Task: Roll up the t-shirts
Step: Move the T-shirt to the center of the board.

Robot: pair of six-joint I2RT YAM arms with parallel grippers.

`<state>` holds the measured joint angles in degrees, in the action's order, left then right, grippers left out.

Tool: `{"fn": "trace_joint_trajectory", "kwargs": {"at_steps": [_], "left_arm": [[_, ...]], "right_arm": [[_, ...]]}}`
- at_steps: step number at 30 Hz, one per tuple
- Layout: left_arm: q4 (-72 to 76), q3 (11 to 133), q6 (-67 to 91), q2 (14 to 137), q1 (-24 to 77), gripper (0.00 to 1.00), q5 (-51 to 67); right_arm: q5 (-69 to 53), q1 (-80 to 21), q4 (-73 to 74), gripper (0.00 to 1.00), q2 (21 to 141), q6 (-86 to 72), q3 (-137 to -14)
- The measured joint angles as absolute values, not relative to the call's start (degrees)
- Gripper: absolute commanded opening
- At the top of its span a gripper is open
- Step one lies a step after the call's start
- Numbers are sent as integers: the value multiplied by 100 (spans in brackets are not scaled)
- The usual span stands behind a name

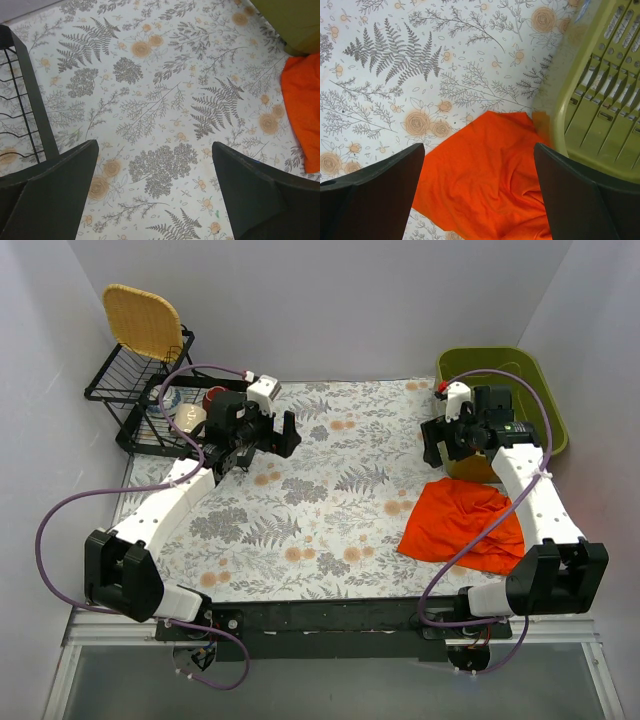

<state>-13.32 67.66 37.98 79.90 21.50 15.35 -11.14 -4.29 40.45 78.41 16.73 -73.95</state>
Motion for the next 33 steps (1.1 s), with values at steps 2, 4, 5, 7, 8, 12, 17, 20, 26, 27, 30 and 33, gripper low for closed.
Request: {"fn": "trace_joint_trajectory", "kwargs": {"at_steps": [2, 4, 5, 7, 8, 12, 17, 20, 26, 27, 30, 33], "left_arm": [[-1354, 6689, 3846, 7990, 2150, 98, 1503], [-1376, 6676, 3793, 7990, 2150, 98, 1498], [-1367, 6676, 3752, 7988, 2150, 98, 1496], [-1347, 6676, 3721, 7983, 2150, 98, 1398], [-1347, 6676, 3697, 7983, 2150, 98, 1367], [-1354, 6676, 3570, 7983, 2150, 98, 1297], [-1529, 6676, 3435, 7983, 2150, 98, 1404], [-1684, 6676, 3358, 7944, 2150, 98, 1500], [-2036, 6670, 3074, 7658, 2150, 98, 1721], [-2060, 6648, 3035, 7599, 2150, 98, 1745], [-2145, 6558, 2945, 7439, 2150, 98, 1778], [-2231, 6488, 2880, 7363, 2150, 98, 1778]], "right_arm": [[-1197, -429, 4056, 98, 7856, 1745, -7395], [-1463, -429, 4141, 94, 7861, 2058, -7435], [-1667, -432, 4261, 93, 7865, 2349, -7481], [-2080, -482, 4582, 89, 7874, 3002, -7594], [-2167, -572, 4676, 88, 7874, 3260, -7612], [-2196, -1337, 5142, 83, 8068, 4246, -7596], [-1968, -2010, 5430, 74, 8611, 4945, -7013], [-1584, -2021, 5537, 68, 8919, 5096, -6591], [-742, -1997, 5533, 66, 9437, 5144, -6243], [-644, -1994, 5537, 66, 9511, 5144, -6243], [-519, -1994, 5537, 66, 9671, 5144, -6243], [-489, -1994, 5537, 63, 9854, 5142, -6246]]}}
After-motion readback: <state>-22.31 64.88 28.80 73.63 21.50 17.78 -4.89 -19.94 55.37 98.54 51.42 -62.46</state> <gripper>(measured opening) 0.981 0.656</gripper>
